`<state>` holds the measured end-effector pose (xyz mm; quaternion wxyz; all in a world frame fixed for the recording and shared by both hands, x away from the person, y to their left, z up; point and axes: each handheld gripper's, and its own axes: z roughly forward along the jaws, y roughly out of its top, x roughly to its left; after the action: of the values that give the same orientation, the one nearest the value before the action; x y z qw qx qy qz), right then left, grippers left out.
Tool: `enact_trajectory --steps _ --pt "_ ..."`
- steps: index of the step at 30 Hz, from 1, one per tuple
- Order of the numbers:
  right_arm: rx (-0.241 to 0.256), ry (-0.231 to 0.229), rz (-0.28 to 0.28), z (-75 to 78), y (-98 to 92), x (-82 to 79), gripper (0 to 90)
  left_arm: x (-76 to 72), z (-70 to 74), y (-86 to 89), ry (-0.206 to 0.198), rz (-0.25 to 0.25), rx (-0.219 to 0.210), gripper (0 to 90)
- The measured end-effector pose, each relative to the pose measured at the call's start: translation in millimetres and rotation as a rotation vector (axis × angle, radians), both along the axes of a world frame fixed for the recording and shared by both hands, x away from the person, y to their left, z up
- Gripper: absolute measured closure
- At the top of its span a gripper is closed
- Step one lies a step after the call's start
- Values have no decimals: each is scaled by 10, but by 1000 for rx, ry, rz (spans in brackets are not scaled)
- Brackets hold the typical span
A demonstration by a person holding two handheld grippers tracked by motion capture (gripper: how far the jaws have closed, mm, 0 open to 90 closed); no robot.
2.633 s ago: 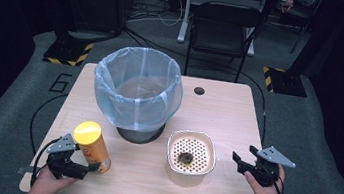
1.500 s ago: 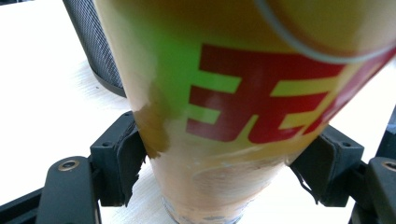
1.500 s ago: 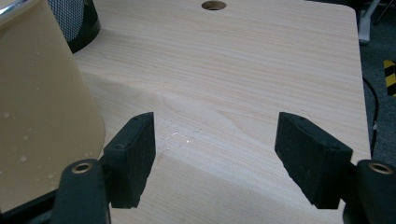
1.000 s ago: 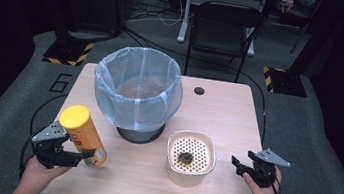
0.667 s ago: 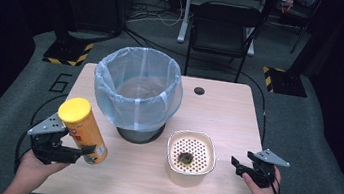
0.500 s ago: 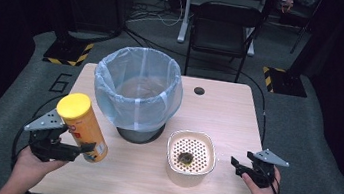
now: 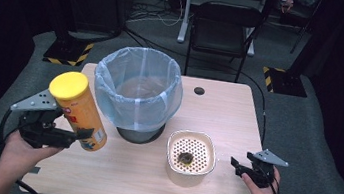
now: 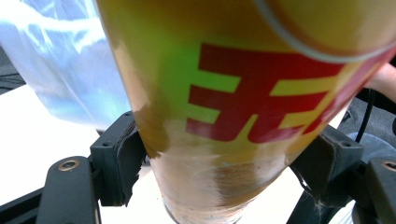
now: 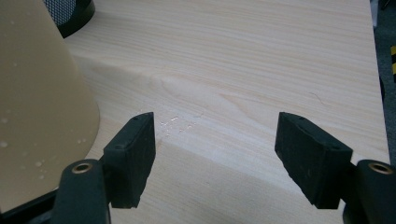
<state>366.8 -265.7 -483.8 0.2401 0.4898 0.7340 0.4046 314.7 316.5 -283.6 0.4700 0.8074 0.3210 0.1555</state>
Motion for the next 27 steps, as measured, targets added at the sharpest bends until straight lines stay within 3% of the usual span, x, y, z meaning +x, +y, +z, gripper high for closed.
enact_trajectory --steps 7,13,19,27 --pt "5 6 -5 -12 -9 1 287 65 290 -83 -12 3 21 244" --pt "-4 6 -4 -21 -5 8 287 130 501 -135 -27 0 6 244" --pt "-2 9 -5 -28 -16 9 287 199 714 -179 -37 4 19 244" --pt "1 12 -4 -35 -14 12 287 353 884 -221 -36 14 17 245"
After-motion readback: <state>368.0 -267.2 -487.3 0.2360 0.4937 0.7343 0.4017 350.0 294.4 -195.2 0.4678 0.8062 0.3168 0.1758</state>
